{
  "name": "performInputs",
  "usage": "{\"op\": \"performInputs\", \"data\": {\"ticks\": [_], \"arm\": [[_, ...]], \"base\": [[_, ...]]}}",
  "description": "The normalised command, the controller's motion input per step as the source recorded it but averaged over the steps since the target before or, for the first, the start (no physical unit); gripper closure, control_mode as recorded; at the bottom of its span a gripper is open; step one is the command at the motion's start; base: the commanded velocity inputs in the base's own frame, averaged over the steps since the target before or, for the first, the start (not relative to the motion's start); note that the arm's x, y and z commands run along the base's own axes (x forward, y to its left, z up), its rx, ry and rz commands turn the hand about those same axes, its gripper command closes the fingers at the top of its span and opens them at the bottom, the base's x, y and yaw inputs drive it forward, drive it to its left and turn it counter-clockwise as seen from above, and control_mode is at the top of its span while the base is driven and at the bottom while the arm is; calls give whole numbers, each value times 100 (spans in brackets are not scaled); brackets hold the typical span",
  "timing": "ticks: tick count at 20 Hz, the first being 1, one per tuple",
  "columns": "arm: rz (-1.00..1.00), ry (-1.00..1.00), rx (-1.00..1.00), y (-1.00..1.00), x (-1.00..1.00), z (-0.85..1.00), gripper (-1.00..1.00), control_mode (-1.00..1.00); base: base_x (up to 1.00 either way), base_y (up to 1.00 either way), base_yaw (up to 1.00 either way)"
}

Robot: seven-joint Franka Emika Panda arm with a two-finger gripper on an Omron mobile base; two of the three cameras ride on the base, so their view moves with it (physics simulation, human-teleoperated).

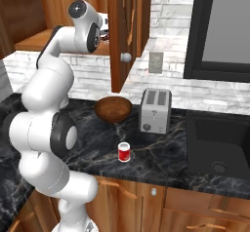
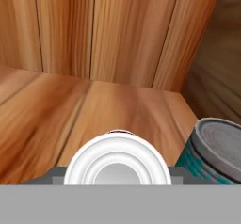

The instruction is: Pick the cans from the counter and place them in their designated side in the cabinet.

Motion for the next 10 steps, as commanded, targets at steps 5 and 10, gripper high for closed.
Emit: {"op": "performInputs", "data": {"ticks": [5, 10], "arm": [[0, 0, -1, 0, 16, -25, 100, -100], [0, 0, -1, 0, 14, -21, -100, -100]], "base": [[0, 0, 0], [0, 0, 0]]}}
